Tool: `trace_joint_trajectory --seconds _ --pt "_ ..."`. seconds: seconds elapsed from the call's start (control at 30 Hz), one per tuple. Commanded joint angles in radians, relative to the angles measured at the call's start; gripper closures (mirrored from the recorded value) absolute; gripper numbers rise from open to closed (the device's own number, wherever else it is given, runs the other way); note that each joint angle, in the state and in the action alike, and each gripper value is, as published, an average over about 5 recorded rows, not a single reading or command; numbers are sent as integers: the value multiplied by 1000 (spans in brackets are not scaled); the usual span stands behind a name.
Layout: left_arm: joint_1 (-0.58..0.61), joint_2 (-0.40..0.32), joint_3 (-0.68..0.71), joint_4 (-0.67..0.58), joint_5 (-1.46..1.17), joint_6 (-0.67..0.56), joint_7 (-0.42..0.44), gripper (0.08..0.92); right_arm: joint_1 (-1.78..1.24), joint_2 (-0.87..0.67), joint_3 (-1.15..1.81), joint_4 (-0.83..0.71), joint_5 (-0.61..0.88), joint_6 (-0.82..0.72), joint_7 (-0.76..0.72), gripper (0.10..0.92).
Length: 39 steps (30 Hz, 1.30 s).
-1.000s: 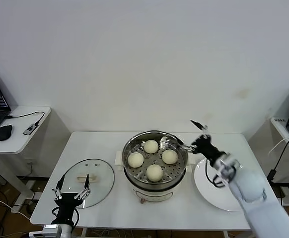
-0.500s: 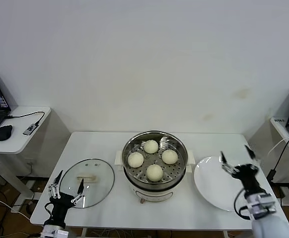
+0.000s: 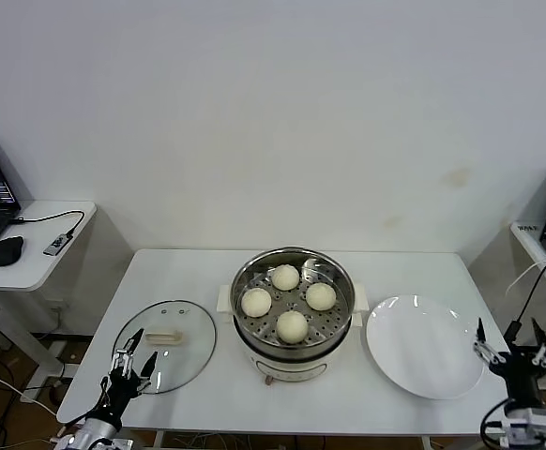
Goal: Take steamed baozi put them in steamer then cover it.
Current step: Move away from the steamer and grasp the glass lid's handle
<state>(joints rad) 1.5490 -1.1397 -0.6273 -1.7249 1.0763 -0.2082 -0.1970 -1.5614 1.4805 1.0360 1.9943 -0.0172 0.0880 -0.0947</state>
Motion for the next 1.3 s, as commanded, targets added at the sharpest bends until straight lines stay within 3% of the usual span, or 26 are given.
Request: trace_joint_trajectory --seconds 0.03,0.87,1.3 --pt "-138 42 16 167 185 -9 -4 177 -48 50 57 2 -34 21 36 203" --pt "-379 16 99 381 215 -29 6 177 -50 60 42 -16 -28 34 28 203" --pt "-423 11 115 439 194 -45 -12 180 -49 70 38 -27 -35 38 27 203"
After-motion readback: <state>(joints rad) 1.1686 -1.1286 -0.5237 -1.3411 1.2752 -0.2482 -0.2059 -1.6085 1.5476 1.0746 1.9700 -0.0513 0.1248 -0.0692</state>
